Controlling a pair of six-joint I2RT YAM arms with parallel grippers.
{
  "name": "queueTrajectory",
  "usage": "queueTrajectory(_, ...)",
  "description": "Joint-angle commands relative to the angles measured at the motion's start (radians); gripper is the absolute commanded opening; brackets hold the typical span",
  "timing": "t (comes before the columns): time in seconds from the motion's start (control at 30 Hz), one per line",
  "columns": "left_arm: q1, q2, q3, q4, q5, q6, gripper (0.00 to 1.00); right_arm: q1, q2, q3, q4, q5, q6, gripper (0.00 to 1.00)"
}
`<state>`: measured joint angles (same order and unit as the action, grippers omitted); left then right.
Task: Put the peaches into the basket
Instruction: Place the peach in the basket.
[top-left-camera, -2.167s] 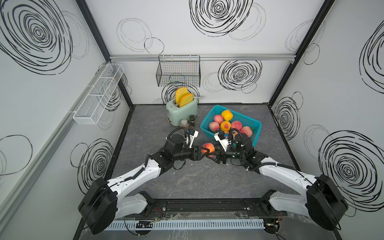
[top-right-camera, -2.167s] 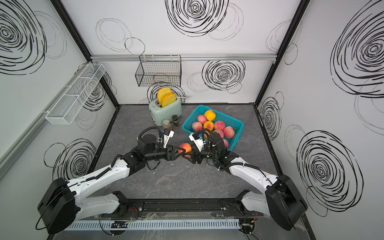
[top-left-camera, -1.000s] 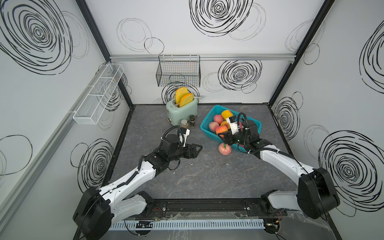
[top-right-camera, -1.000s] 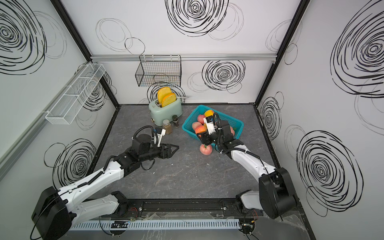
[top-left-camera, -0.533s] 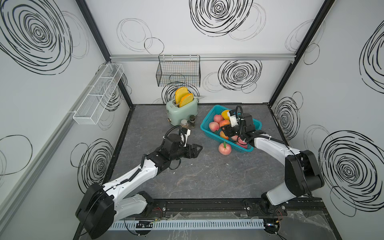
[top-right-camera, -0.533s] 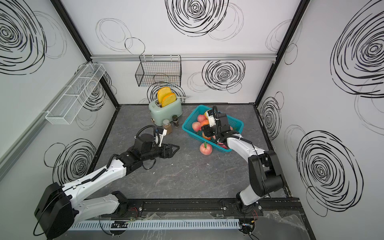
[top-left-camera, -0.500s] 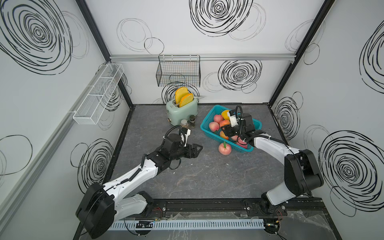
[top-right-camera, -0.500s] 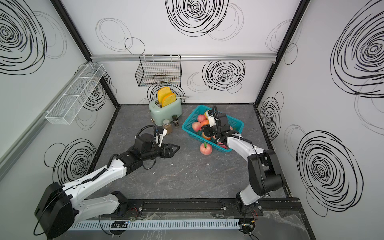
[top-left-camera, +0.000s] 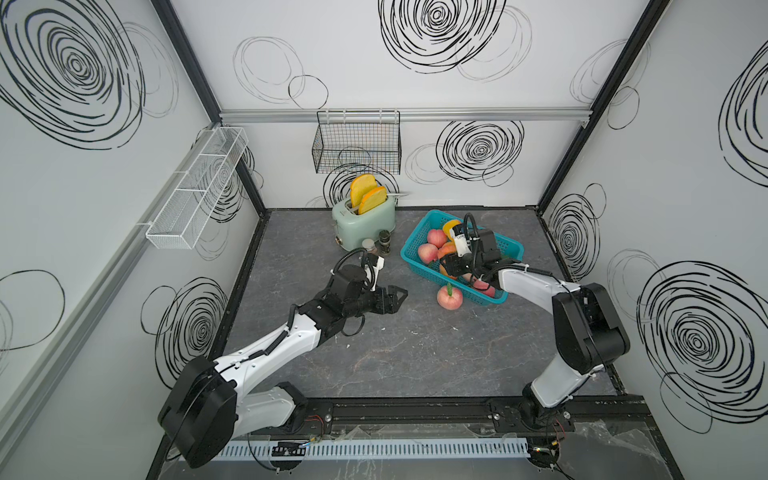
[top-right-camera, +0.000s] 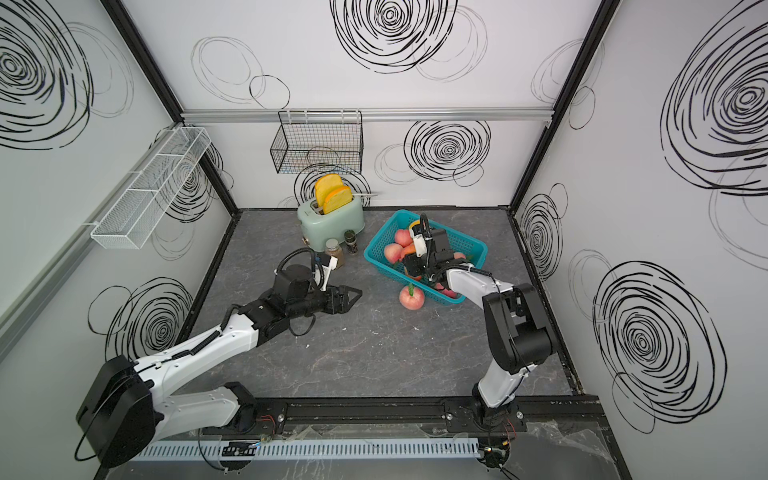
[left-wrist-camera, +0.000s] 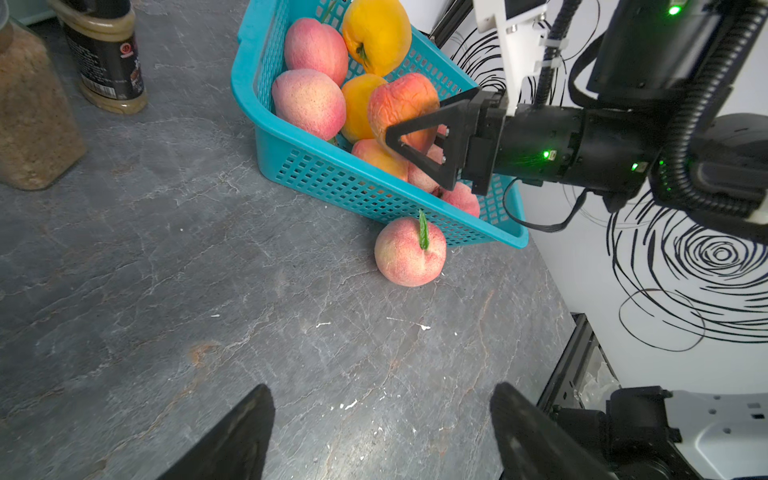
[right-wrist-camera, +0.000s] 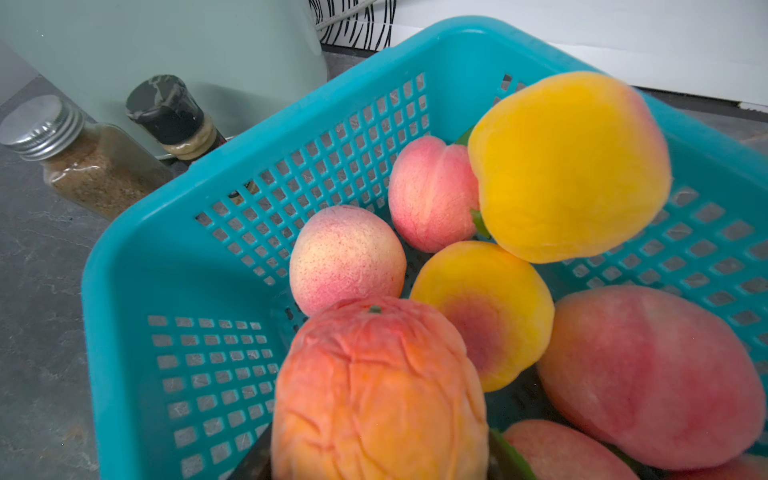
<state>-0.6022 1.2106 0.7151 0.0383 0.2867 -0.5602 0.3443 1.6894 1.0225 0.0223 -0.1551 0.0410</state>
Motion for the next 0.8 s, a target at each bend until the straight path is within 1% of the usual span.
queueTrajectory(0.0, -0.005, 0.020, 0.035, 0.059, 0.001, 0.013, 0.86, -0.001, 0.014, 0.027, 0.019, 0.006, -0.006, 0.59)
queueTrajectory(0.13, -0.008, 0.029, 0.038, 0.065, 0.000, 0.013, 0.86, -0.002, 0.025, 0.030, 0.015, 0.015, -0.010, 0.60)
queueTrajectory(0.4, -0.013, 0.037, 0.035, 0.071, 0.003, 0.012, 0.86, -0.001, 0.031, 0.028, 0.013, 0.022, -0.010, 0.66)
queueTrajectory(0.77, -0.025, 0.043, 0.034, 0.071, -0.001, 0.011, 0.89, -0.001, -0.009, 0.016, 0.018, 0.014, -0.009, 0.73)
